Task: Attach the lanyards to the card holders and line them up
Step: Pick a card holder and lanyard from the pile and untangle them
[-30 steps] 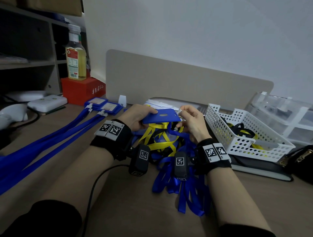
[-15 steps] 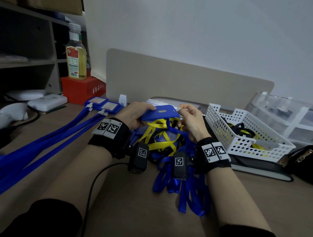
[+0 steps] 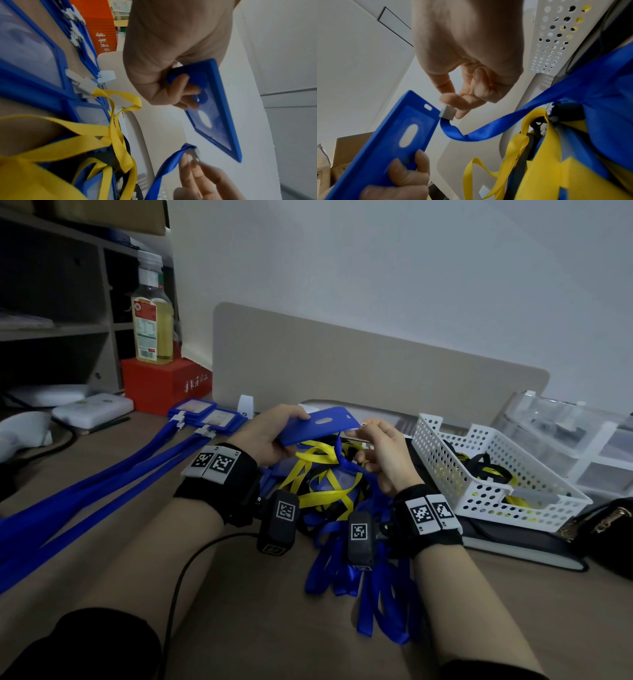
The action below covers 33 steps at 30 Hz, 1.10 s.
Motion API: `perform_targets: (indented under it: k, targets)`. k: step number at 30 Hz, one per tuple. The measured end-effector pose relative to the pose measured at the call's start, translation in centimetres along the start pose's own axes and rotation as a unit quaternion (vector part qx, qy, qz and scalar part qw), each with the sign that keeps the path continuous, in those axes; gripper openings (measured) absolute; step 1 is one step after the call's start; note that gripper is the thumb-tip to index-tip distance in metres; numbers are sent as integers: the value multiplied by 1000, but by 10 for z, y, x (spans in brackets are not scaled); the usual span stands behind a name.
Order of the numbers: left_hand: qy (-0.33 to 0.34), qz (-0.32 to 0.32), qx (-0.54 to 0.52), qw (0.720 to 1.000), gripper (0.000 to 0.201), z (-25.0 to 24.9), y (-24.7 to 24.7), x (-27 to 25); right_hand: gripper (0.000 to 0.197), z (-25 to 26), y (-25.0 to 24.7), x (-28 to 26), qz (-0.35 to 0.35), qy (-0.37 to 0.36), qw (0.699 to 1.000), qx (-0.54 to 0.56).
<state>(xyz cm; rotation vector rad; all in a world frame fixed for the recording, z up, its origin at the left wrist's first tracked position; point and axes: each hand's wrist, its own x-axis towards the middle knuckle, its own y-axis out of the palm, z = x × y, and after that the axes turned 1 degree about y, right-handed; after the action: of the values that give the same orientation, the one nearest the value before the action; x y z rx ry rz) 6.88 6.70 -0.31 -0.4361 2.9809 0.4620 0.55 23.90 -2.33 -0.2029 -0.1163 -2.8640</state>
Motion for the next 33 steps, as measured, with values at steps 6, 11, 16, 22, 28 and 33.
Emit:
perform_targets:
  k: [6,11,16,22,28,33]
  targets:
    - [26,89,-4,996,16,3,1,3,15,0,2,0,52,19,998,-10]
    - [-17,145,14,989,22,12,4,3,21,0,6,-2,53,21,998,-2]
    - [1,168,38,985,39,12,8,-3,19,-4,8,1,56,23,998,-33]
    - [3,177,42,983,30,12,9,-1,5,-7,6,5,70,38,993,-84]
    - [4,195,61,979,38,14,9,-1,6,-11,0,7,111,27,991,-74]
    - [3,206,65,976,37,15,9,-1,14,-13,-3,9,129,28,988,-77]
